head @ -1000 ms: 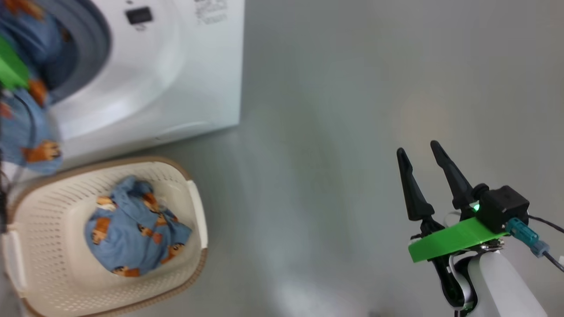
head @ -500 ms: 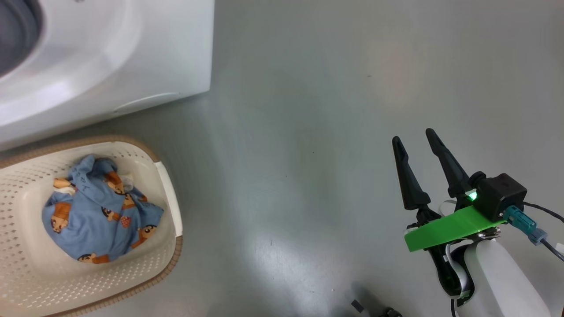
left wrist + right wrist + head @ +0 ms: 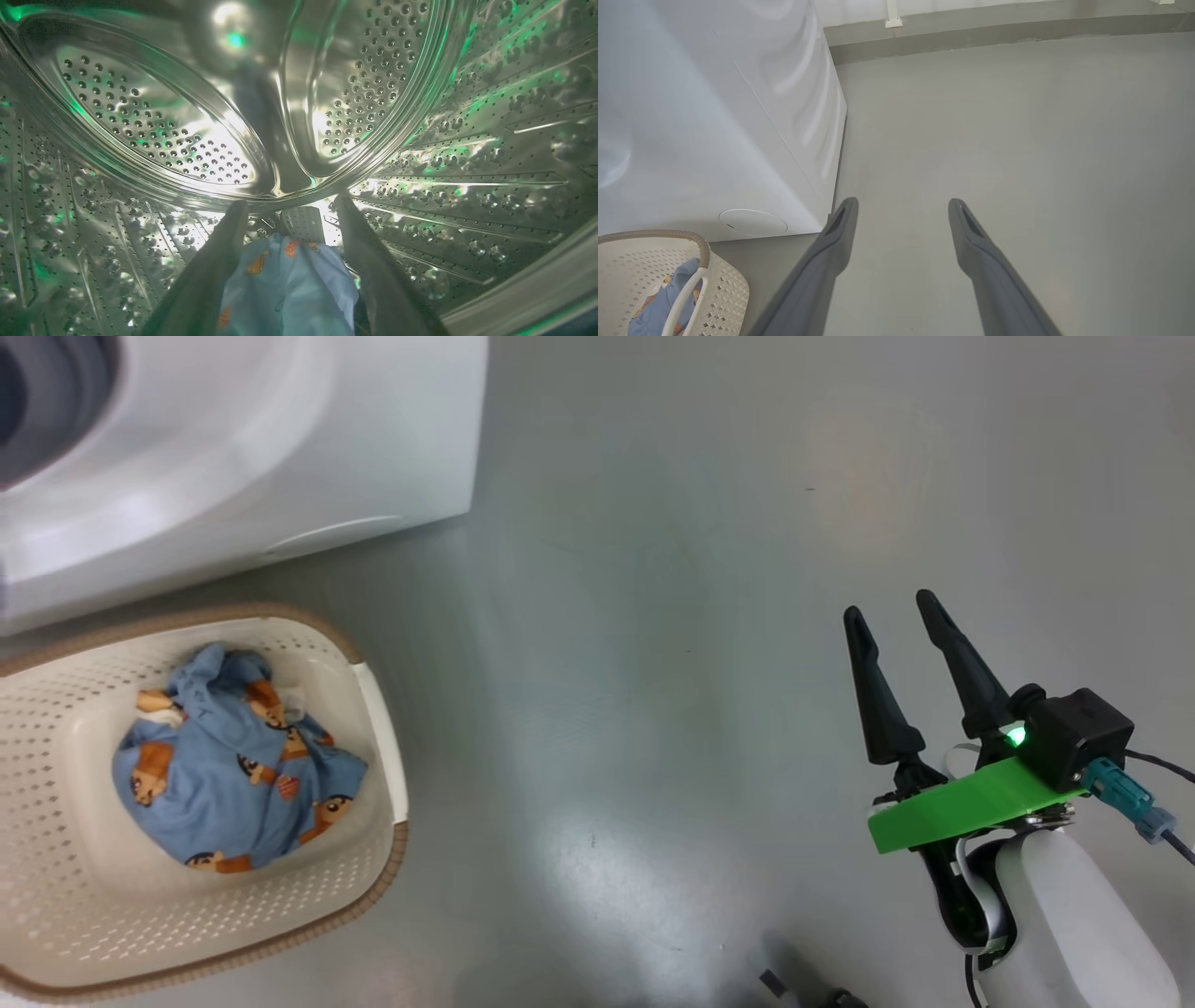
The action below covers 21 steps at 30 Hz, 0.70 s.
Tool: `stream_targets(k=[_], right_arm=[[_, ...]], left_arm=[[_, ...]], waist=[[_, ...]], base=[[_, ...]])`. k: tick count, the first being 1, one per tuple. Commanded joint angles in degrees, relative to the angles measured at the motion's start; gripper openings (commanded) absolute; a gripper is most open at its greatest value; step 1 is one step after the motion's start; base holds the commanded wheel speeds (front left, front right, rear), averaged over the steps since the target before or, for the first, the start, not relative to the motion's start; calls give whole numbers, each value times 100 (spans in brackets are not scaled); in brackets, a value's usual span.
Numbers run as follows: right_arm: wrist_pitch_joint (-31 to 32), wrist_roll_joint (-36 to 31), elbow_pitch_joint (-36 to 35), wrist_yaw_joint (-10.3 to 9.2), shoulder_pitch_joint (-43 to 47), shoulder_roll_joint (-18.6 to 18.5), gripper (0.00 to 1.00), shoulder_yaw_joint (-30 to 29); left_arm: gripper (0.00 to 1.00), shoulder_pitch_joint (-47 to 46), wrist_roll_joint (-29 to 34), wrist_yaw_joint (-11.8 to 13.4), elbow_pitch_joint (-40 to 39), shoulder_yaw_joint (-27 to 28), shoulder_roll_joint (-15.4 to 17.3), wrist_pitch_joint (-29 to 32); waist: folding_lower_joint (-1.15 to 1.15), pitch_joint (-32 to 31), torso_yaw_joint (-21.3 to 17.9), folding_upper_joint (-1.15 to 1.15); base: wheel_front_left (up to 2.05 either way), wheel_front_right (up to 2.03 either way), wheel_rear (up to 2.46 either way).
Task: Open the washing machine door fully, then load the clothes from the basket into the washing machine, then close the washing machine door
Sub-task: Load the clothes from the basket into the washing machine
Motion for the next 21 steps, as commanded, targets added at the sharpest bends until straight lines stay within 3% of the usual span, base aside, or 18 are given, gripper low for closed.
stream_targets(k=[1, 12, 21], right_arm=[[-69, -38, -130, 25, 51, -59, 100, 73], [-70, -169, -122, 25, 128, -149, 100, -80], [26, -324, -140, 25, 417, -191, 100, -432]], left_arm=[[100, 41, -24, 13, -90, 17, 205, -26], [100, 914, -257, 70, -244, 45, -391, -154], [100, 2500, -262, 193, -1801, 238, -1022, -161]], waist=[[0, -31, 81, 0], [0, -439, 591, 0], [0, -1099, 1065, 0]], base=[[0, 0, 0], [0, 0, 0], [0, 0, 0]])
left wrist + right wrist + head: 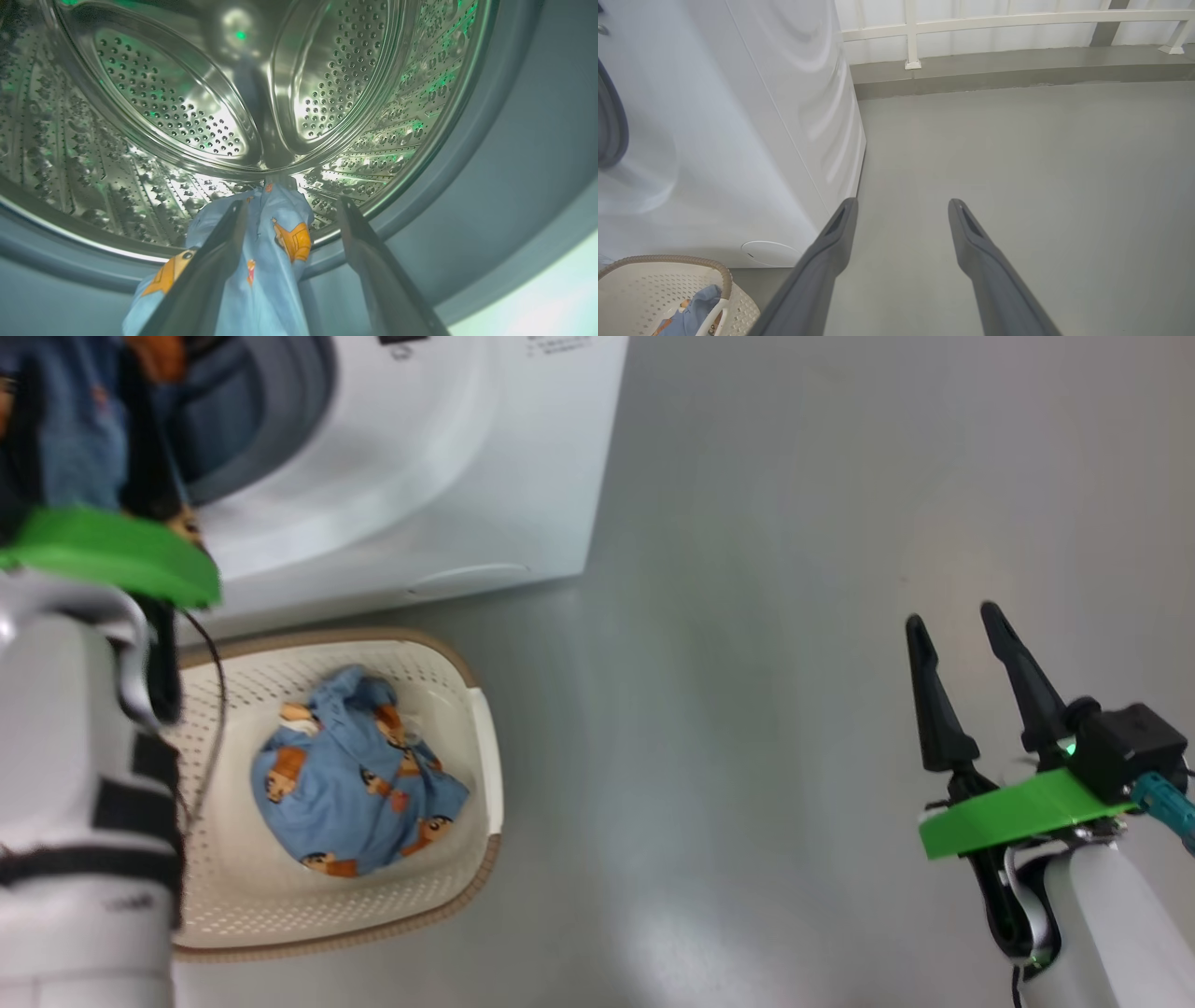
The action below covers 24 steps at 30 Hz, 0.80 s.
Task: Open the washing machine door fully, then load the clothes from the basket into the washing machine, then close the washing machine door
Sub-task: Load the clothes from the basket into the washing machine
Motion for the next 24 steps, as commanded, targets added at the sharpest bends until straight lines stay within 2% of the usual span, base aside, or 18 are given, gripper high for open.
stream_targets(k=[1, 9, 18, 24], right_arm=[[32, -102, -139, 25, 268, -35, 100, 19], [176, -252, -181, 25, 676, 70, 100, -117], [369, -396, -285, 25, 1160, 154, 100, -206], [508, -489, -443, 25, 1511, 189, 100, -232]], left_arm=[[100, 459, 54, 97, -487, 146, 128, -35], [100, 2263, 270, 95, -1712, 260, -373, -35], [100, 3821, 456, 70, -2591, 301, -638, -35], [100, 4613, 550, 25, -2902, 234, -721, -36]], waist=[[1, -431, 306, 0], [1, -1261, 380, 0], [1, -2043, 436, 0], [1, -2490, 432, 0]], base=[[0, 0, 0], [0, 0, 0], [0, 0, 0], [0, 0, 0]])
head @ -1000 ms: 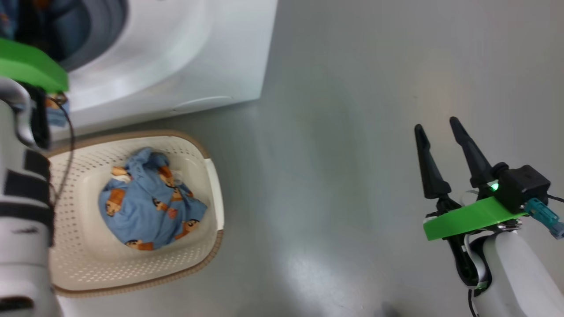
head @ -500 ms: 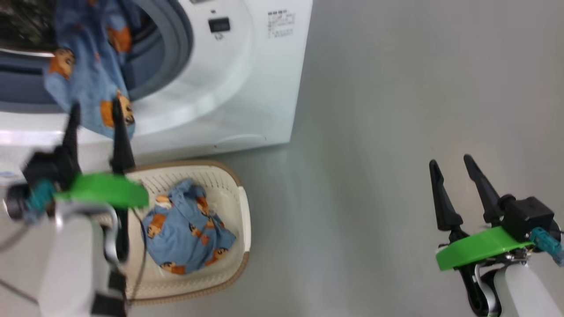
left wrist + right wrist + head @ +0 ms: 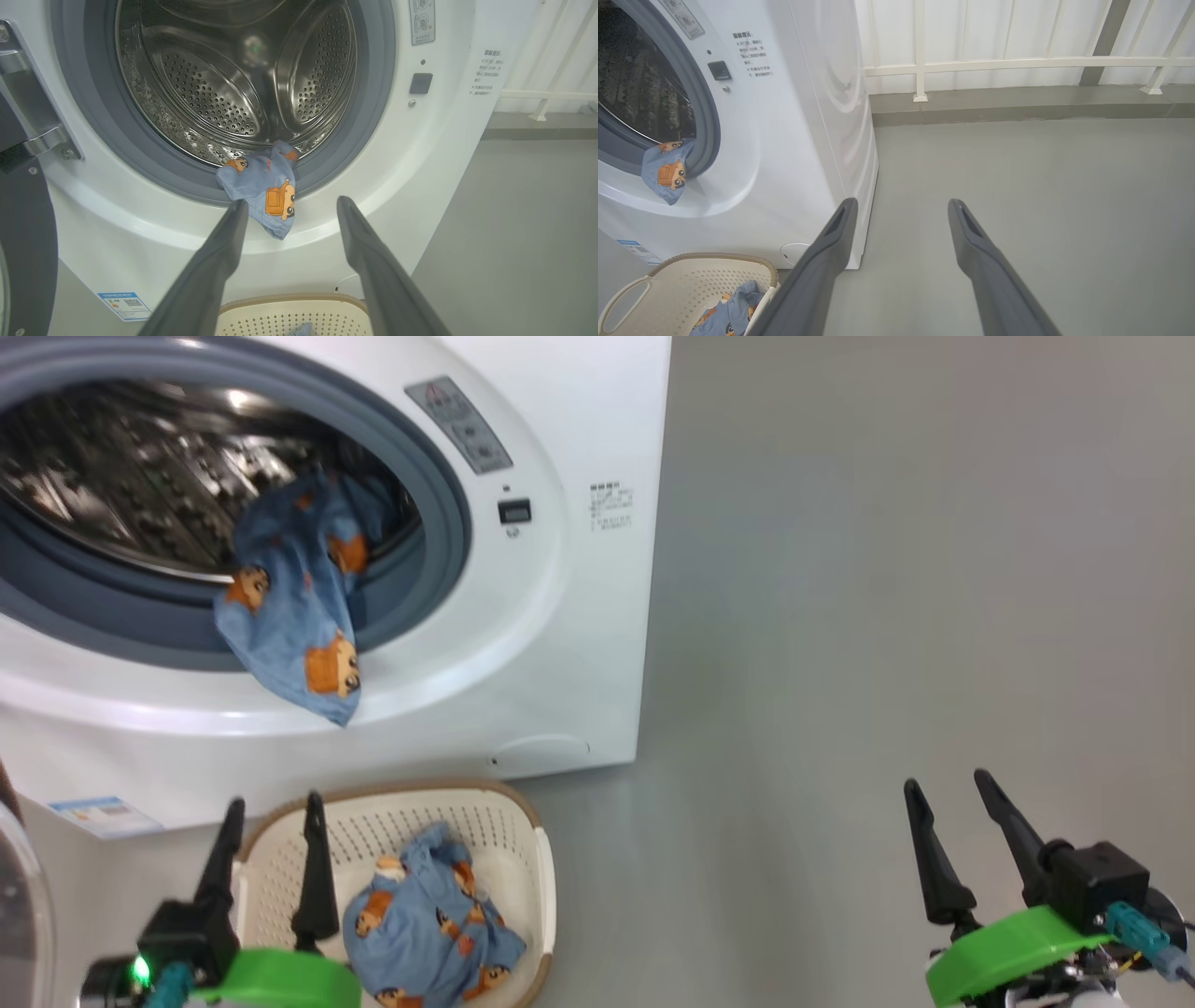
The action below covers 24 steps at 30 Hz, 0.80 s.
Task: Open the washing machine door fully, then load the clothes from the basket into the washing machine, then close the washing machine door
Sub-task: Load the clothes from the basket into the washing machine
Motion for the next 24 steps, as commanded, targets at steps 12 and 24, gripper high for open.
stream_targets(k=[12, 24], right_arm=[[291, -216, -720, 25, 521, 33, 100, 10], [453, -286, -1073, 25, 678, 81, 100, -61]], left_arm=[[100, 737, 33, -99, -281, 26, 1, -36], [100, 807, 40, -116, -282, 7, -16, -36]], waist=[[1, -915, 85, 0], [1, -904, 124, 0]], base=[[0, 0, 0], [0, 0, 0]])
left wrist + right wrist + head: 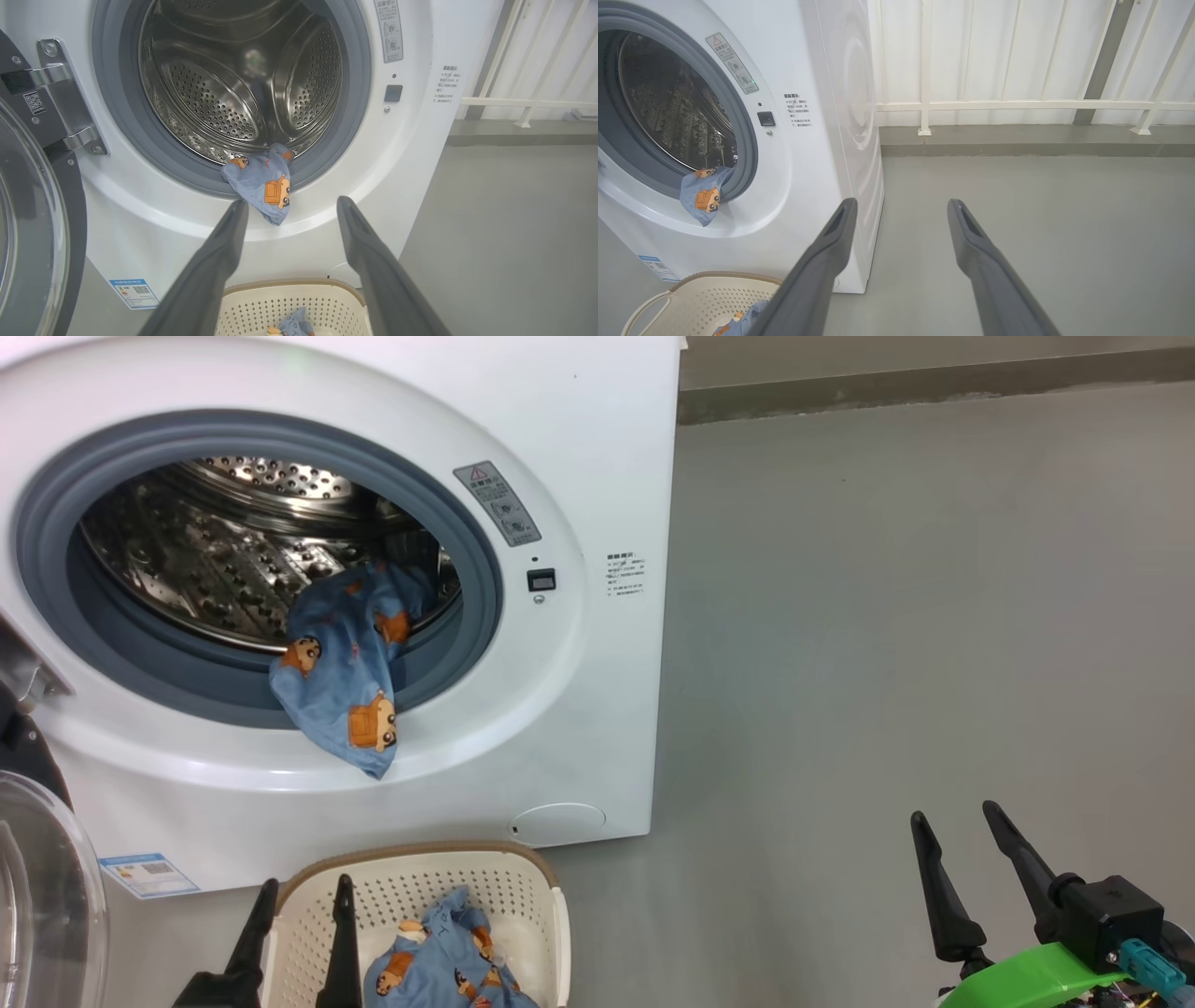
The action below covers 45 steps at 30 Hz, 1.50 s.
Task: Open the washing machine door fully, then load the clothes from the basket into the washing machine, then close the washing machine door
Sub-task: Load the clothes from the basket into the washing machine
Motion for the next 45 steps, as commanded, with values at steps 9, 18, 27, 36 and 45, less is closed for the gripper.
stream_targets(k=[9, 18, 27, 36, 45], right_arm=[[42, -102, -237, 25, -27, -33, 100, 86], [58, -65, -255, 25, -75, -28, 100, 92], [42, -6, -331, 25, -356, -78, 100, 160], [-178, 157, -176, 25, -848, -109, 100, 370], [-543, 326, 240, 25, -1372, -115, 100, 634]], left_arm=[[100, -73, 33, 3, -163, 173, 32, -37], [100, -208, 21, -5, -30, 173, 29, -37], [100, -1120, 20, -50, 1014, 117, 109, 18], [100, -2875, -286, -114, 2721, 334, 386, 589], [100, -4495, -653, -161, 4232, 649, 909, 1150]], waist=[[0, 37, -3, 0], [0, 195, -19, 0], [0, 788, -209, 0], [0, 1668, -606, 0], [0, 2399, -1025, 0]], base=[[0, 0, 0], [0, 0, 0], [0, 0, 0], [0, 0, 0], [0, 0, 0]])
